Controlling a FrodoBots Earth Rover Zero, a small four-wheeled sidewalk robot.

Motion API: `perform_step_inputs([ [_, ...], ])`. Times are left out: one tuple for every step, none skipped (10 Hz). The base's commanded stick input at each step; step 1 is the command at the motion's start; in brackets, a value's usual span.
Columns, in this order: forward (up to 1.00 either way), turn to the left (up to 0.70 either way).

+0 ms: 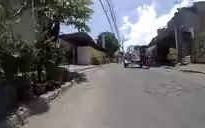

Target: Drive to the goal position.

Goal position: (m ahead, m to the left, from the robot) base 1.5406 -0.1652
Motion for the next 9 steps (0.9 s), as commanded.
perform_step_inputs([
  [1.00, 0.00],
  [1.00, -0.01],
  [1.00, -0.03],
  [1.00, -0.04],
  [1.00, -0.07],
  [1.00, -0.09],
  [1.00, -0.26],
  [1.00, -0.39],
  [1.00, -0.40],
])
